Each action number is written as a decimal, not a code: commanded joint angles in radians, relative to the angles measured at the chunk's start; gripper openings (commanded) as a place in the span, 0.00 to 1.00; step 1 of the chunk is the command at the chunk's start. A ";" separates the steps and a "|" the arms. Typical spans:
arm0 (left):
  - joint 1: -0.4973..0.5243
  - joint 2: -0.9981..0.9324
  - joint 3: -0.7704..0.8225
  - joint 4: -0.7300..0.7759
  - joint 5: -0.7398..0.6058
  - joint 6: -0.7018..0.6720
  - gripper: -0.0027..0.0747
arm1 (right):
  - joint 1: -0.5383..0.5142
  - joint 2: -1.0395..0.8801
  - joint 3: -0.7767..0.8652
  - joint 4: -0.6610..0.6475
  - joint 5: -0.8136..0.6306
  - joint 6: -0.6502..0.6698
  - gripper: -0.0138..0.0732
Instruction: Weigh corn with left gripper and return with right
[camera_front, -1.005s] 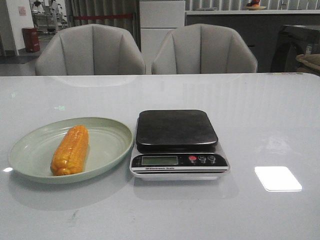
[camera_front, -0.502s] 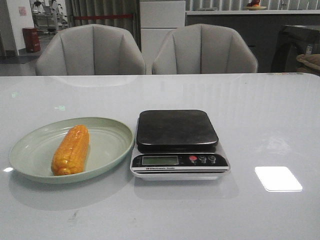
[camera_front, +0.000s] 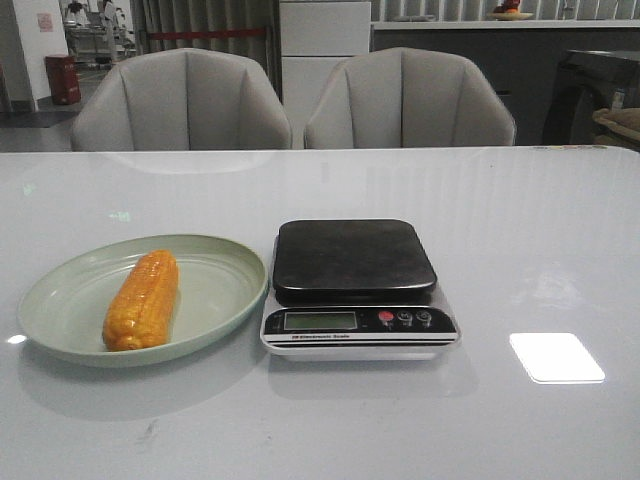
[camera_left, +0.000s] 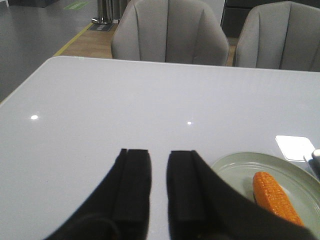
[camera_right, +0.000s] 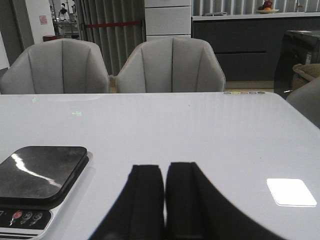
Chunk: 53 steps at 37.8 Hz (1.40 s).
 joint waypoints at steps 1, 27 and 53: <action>-0.013 0.031 -0.064 0.014 -0.030 -0.011 0.60 | -0.006 -0.020 0.010 -0.011 -0.084 -0.009 0.37; -0.336 0.627 -0.384 -0.129 0.138 -0.023 0.79 | -0.006 -0.020 0.010 -0.011 -0.084 -0.009 0.37; -0.460 1.240 -0.566 -0.229 0.080 -0.055 0.79 | -0.006 -0.020 0.010 -0.011 -0.084 -0.009 0.37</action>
